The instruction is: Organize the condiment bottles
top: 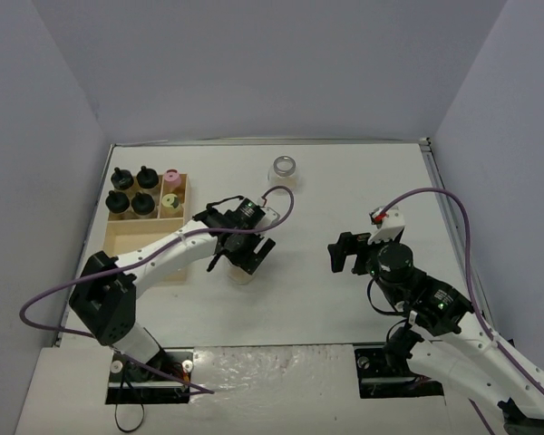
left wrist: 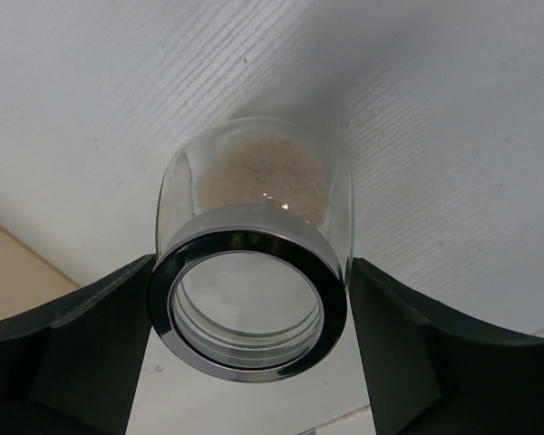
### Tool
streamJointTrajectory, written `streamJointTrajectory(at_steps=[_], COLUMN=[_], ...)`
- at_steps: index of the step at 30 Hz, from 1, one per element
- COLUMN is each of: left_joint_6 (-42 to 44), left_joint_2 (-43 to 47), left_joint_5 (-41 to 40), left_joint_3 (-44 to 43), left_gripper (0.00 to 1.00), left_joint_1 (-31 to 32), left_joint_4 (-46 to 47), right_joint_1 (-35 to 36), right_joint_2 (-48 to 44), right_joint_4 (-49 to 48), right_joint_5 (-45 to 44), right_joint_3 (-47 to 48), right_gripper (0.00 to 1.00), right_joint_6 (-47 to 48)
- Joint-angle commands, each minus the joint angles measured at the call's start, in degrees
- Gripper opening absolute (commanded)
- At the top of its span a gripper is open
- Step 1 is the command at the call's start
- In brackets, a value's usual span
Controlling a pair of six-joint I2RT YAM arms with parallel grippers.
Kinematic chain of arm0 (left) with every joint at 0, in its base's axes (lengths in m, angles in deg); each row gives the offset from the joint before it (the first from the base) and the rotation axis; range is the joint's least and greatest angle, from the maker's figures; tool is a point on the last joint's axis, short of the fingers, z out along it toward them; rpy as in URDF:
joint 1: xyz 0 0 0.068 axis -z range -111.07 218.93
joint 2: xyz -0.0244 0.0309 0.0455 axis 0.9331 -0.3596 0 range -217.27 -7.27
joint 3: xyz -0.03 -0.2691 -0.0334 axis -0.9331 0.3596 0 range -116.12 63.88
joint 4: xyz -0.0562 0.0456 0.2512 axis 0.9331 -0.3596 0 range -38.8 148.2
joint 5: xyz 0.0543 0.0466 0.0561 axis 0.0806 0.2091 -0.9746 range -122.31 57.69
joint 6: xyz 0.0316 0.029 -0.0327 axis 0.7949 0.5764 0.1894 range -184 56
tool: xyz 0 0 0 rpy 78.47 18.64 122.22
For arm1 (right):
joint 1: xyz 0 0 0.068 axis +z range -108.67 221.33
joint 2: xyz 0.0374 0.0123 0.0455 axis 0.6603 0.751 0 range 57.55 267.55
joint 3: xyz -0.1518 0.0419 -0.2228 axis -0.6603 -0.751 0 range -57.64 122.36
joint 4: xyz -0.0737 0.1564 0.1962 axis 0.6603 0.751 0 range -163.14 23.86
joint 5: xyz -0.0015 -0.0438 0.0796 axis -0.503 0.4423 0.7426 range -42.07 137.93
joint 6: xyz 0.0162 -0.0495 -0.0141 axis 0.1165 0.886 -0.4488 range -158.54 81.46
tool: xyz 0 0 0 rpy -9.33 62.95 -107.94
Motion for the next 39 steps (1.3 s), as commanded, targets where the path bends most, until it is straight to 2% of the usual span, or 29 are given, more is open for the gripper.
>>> streamJointTrajectory(at_steps=[1, 6, 10, 14, 21, 25, 31, 39], left_joint_6=[-3.3, -3.8, -1.9, 0.7, 0.9, 1.5, 5.5, 11.2], left_joint_2=[11.2, 17.7, 20.9, 21.6, 18.9, 17.8, 17.6, 16.5], left_joint_5=[-5.1, -5.4, -5.0, -3.6, -2.4, -1.2, -1.2, 0.4], left_joint_3=[-6.0, -9.0, -9.9, -9.8, -9.4, -7.4, -2.8, 1.4], left_gripper=[0.0, 0.0, 0.0, 0.0, 0.0, 0.0, 0.0, 0.0], left_joint_1=[-1.9, -11.1, -24.1, -35.7, -48.4, -53.1, -54.3, -56.1], left_joint_4=[-5.4, -11.7, -16.3, -18.2, -15.9, -11.5, -3.7, 1.1], right_joint_1=[-0.1, -0.1, -0.1, -0.1, -0.1, -0.1, -0.1, -0.1], right_joint_2=[0.0, 0.3, 0.6, 1.0, 2.6, 2.5, 0.5, -2.2], right_joint_4=[-2.5, -2.6, -2.5, -2.6, -2.8, -3.2, -3.9, -4.1], right_joint_5=[0.3, 1.5, 2.8, 4.8, 8.8, 11.2, 14.5, 16.1], right_joint_3=[0.7, 1.8, 2.6, 3.9, 5.6, 5.1, 3.2, 1.4], right_gripper=[1.0, 1.0, 1.0, 1.0, 1.0, 1.0, 1.0, 1.0], right_joint_6=[-0.6, -0.4, -0.1, -0.1, 1.3, 2.1, 2.2, 2.4])
